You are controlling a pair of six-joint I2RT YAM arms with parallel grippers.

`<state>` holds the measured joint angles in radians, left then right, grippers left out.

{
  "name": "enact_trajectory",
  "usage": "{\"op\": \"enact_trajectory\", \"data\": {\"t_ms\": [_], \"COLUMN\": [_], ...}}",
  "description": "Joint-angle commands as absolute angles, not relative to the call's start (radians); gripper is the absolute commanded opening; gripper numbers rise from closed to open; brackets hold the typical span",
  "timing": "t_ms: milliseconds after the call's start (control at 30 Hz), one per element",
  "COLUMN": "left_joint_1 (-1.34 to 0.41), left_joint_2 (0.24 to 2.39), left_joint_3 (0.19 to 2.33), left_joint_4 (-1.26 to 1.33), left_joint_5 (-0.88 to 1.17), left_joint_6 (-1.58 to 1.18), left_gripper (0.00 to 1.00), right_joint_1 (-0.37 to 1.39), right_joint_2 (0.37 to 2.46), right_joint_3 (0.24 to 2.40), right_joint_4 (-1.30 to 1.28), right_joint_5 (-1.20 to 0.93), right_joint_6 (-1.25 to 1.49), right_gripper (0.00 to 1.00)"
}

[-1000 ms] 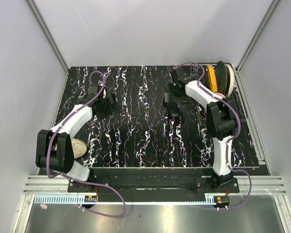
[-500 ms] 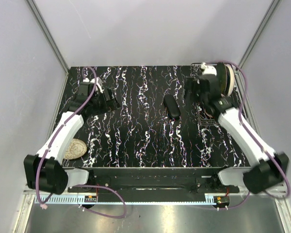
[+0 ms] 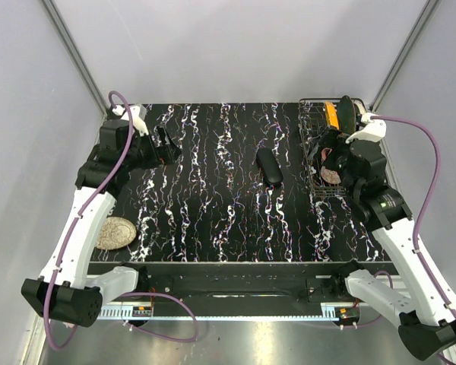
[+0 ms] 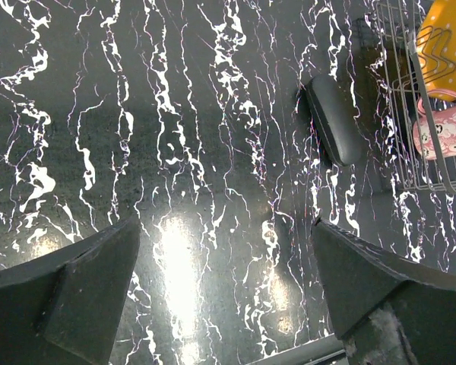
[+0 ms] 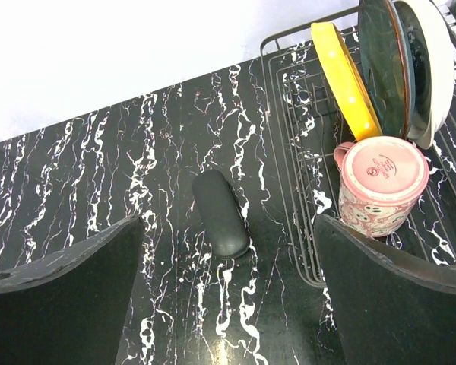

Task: Organize the sunglasses

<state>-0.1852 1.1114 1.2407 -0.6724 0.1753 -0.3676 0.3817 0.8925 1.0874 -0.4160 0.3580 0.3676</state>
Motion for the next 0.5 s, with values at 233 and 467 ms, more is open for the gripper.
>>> {"op": "enact_trajectory", "data": {"t_ms": [233, 467], "left_joint_1": [-0.184, -0.184], "left_joint_2": [1.071, 1.072], "left_joint_3": [1.310, 1.319], "left_joint_4": [-0.719, -0.721], "left_joint_5": [0.157, 0.160], "left_joint_6": [-0.336, -0.339], "left_gripper": [0.99, 0.99], "right_joint_1": [0.387, 0.385], "right_joint_2": [0.916, 0.913], "right_joint_3": [1.170, 1.161], "right_joint_4": [-0.436, -0.433], "right_joint_5": [0.391, 0.393], "right_joint_6": [0.387, 0.399], "right_gripper": [1.00, 1.00]}}
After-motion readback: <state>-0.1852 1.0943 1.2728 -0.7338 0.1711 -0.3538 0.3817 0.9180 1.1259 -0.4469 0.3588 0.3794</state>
